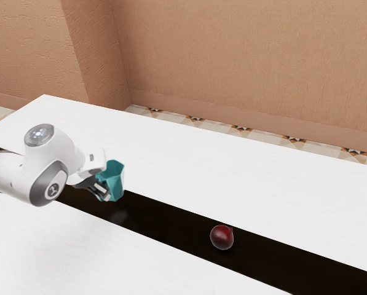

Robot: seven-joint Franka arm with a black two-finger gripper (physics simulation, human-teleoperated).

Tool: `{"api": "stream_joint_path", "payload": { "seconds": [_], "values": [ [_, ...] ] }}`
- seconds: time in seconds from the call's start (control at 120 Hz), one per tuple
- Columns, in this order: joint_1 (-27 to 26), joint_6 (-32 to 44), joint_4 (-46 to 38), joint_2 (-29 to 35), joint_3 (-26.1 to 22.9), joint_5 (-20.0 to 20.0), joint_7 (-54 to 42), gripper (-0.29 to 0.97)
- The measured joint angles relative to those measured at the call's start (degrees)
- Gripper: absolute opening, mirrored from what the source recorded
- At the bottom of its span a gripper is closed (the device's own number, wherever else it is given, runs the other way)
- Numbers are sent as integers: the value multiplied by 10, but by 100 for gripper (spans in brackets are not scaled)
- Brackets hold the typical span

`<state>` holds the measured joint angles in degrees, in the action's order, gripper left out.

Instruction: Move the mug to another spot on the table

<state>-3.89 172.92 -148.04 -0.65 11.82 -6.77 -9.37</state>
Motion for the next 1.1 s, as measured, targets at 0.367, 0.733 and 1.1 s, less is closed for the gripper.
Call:
{"api": "stream_joint_path", "payload": {
  "seconds": [0.367,0.733,1.1],
  "values": [
    [21,71,2,-48,-16,4,-9,6],
    [12,100,5,-67,-37,12,-15,5],
    [13,102,5,-74,-41,16,-15,30]
  ]
}}
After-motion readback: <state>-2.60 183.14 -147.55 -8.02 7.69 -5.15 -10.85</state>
